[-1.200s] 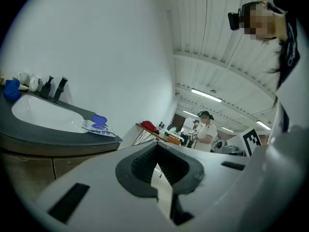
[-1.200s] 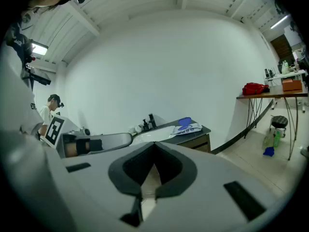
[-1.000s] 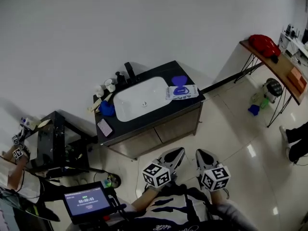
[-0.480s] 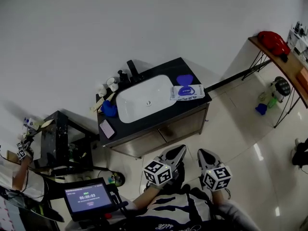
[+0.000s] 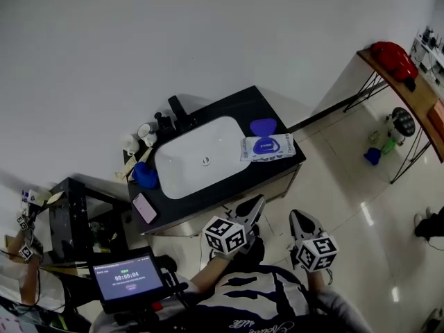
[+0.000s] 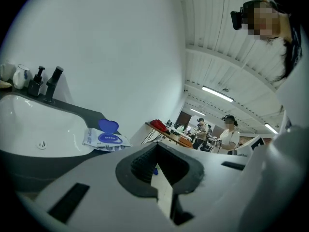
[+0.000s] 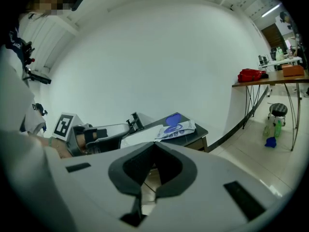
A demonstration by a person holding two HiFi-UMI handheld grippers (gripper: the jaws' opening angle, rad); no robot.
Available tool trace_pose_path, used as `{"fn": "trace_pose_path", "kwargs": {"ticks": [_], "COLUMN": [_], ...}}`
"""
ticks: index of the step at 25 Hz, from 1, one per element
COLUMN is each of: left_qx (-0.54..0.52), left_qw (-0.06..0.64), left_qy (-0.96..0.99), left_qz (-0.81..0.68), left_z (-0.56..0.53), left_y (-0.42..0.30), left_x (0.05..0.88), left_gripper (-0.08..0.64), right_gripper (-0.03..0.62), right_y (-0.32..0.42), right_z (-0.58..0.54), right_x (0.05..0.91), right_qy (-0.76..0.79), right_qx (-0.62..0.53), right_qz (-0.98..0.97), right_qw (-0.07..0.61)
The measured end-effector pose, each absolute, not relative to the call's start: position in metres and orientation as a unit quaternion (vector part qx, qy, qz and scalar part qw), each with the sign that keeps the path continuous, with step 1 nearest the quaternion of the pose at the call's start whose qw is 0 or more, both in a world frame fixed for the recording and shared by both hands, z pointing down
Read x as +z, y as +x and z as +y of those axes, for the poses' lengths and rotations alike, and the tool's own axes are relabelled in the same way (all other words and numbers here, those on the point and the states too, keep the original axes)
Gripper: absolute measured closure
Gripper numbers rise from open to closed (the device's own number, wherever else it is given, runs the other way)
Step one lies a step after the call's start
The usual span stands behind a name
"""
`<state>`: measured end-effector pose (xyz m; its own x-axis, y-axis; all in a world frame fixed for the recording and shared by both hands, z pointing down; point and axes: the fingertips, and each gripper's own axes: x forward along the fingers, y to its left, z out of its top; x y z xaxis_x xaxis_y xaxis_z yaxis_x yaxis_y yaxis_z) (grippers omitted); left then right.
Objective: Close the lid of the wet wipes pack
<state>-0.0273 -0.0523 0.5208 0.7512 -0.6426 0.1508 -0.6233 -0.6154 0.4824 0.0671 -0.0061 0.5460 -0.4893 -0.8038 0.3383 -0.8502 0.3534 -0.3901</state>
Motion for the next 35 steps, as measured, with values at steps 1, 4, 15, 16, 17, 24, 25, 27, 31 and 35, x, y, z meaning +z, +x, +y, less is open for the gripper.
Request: {"fn": "trace_pose_path", "kwargs": {"ticks": [1,4,15,16,17,24,25,27,31,35], "left_qx": [-0.018,-0.012,0.030,0.036,0.044,0.081,0.082,0.081,0.075,0.094], "left_qw": [0.263,0.268,0.322,0.330,0.338,0.392,0.397,0.408,0.430,0.441], "left_qy": [0.897,0.895,0.866,0.860,0.855,0.816,0.809,0.793,0.761,0.737], "left_qz": [-0.354,-0.356,-0.382,-0.386,-0.390,-0.417,-0.426,-0.445,-0.481,-0.503], "left_z": [-0.068,-0.111,-0.212,-0.215,-0.219,-0.234,-0.239,-0.247,-0.256,-0.256], "left_y": [-0.031,-0.043,-0.063,-0.063,-0.063,-0.056,-0.055,-0.054,-0.054,-0.053], "left_x": [0.522,0.529,0.590,0.597,0.604,0.639,0.643,0.649,0.662,0.676], "left_gripper": [0.560,0.560,0.560,0.560,0.560,0.560,0.560,0.559,0.560,0.560], "right_gripper": [0.594,0.594,0.594,0.594,0.594,0.594,0.594,0.594,0.594,0.594], "right_y": [0.066,0.066,0.075,0.076,0.079,0.089,0.088,0.085,0.079,0.071], "right_z": [-0.018,-0.054,-0.145,-0.150,-0.156,-0.211,-0.220,-0.239,-0.276,-0.311], "right_x": [0.546,0.551,0.558,0.558,0.559,0.565,0.566,0.568,0.574,0.589], "right_qy": [0.506,0.519,0.540,0.537,0.535,0.487,0.472,0.443,0.392,0.355], "right_qx": [0.265,0.269,0.264,0.263,0.263,0.269,0.268,0.267,0.262,0.254], "right_qz": [-0.819,-0.810,-0.797,-0.798,-0.799,-0.826,-0.834,-0.848,-0.873,-0.887], "right_qw": [0.045,0.049,0.067,0.070,0.073,0.093,0.099,0.111,0.128,0.152]}}
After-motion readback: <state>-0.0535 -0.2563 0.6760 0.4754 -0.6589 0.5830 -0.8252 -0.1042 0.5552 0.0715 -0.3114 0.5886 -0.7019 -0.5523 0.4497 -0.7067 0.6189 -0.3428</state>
